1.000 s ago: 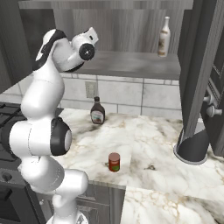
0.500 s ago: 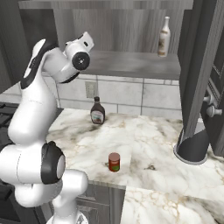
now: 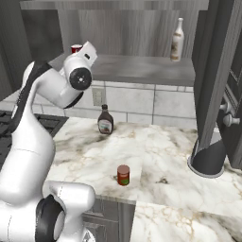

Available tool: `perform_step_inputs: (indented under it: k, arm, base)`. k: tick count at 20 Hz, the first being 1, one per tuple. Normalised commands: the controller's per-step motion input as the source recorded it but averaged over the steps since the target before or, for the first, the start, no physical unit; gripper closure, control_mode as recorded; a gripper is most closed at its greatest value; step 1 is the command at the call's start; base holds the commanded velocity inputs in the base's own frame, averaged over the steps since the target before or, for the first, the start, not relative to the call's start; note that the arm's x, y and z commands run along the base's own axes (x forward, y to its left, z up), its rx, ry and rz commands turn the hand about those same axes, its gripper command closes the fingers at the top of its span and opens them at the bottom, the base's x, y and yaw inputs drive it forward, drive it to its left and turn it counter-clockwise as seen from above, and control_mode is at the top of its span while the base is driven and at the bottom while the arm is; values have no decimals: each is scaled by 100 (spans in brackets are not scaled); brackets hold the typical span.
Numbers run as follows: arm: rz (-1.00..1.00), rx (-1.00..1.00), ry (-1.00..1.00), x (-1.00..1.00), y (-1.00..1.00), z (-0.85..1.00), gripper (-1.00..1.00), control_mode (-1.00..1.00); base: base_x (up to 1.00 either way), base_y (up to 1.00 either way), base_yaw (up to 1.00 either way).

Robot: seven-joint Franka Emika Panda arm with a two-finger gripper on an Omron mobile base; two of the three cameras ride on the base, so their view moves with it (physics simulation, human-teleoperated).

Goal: Pick the cans from the counter and place them in their designated side in the cabinet.

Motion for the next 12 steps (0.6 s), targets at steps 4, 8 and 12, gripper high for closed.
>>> perform_step_inputs:
  k: [4, 8, 12]
  arm:
    - [4, -8, -4, -77, -23, -17, -100, -100]
    - [2, -2, -5, -76, -21, -33, -100, -100]
    - [-4, 10, -2, -77, -22, -42, -100, -100]
  base:
    - [0, 0, 0]
    - [0, 0, 0]
    - [0, 0, 0]
